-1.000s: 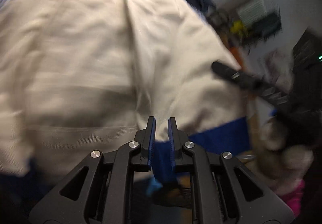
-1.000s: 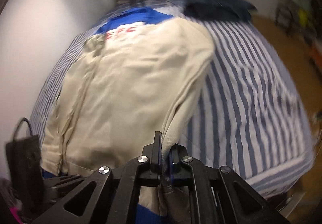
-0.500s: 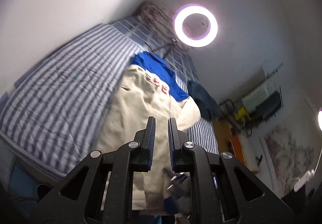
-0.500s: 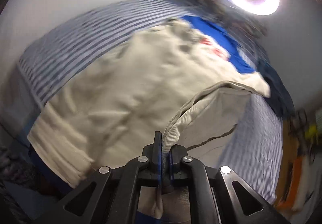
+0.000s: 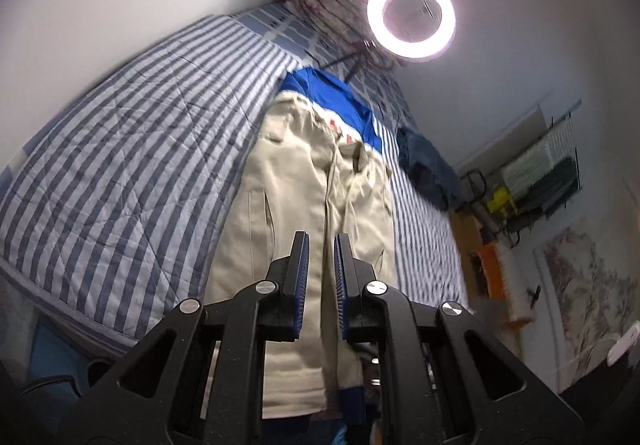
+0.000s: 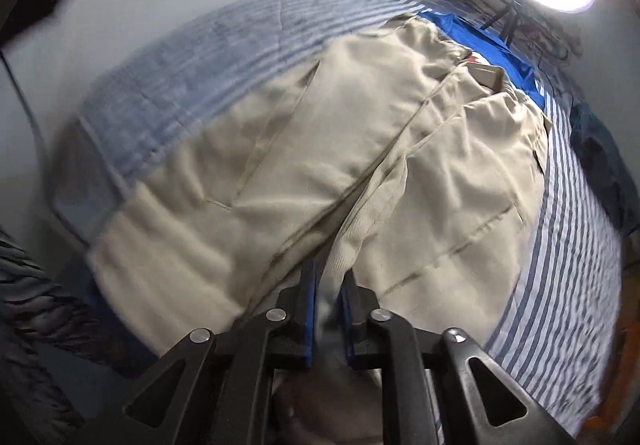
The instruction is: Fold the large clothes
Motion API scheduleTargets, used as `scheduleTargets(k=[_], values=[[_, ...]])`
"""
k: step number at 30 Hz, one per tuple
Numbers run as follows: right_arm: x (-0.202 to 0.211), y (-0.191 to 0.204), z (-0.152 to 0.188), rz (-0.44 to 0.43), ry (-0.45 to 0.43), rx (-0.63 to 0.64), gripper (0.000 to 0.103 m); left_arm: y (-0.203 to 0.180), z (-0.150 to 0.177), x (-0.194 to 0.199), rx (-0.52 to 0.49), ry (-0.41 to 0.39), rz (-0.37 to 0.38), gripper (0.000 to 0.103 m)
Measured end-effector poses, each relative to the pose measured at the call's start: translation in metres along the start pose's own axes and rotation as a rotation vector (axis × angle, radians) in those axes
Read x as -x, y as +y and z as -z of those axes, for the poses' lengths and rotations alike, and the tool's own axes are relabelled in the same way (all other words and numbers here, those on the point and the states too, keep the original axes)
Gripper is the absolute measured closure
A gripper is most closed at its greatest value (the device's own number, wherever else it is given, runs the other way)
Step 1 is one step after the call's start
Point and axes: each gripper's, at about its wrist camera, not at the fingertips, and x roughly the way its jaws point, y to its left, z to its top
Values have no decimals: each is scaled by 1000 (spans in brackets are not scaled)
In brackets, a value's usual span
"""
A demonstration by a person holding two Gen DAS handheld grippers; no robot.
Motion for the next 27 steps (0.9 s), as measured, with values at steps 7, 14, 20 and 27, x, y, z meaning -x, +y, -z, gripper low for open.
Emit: scheduleTargets(k=[7,14,20,27], values=[[82,-44,64,-131,-156,-233,70,5,45,-44,12,205,24,74],[67,-93,121,-175,-94,-499,57,-19,96,-88,-28,391,40,63],[24,-88,121,-335,-36,-572,57,-13,105,-109,7,425,-2,64],[-5,-71,106,-348,10,-552,77,-28,113,-116,-110,428,-9,92]])
